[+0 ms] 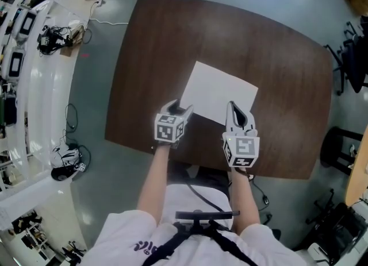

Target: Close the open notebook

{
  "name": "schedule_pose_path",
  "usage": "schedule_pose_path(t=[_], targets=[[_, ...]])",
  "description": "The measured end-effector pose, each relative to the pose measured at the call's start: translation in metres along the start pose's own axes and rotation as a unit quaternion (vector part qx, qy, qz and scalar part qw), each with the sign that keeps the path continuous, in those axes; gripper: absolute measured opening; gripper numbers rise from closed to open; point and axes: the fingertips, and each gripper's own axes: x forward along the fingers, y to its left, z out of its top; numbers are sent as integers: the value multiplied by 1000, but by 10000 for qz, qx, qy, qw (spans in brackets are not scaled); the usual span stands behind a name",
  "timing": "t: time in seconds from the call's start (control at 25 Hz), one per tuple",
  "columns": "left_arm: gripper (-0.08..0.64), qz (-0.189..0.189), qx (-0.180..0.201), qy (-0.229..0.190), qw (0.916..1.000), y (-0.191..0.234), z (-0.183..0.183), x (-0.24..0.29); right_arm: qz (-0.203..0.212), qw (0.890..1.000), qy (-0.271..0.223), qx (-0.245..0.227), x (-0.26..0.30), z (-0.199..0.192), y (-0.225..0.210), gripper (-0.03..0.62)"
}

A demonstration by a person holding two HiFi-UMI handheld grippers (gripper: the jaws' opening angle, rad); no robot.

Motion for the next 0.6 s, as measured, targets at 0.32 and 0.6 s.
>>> schedule_pose_path(t=[0.32, 0.6], targets=[[217, 170, -242, 98, 9995, 11, -14, 22, -24, 10000, 46, -57, -4, -6, -11, -8], [170, 436, -102, 98, 9989, 17, -16, 23, -73, 9999, 75, -14, -4, -9, -12, -8]])
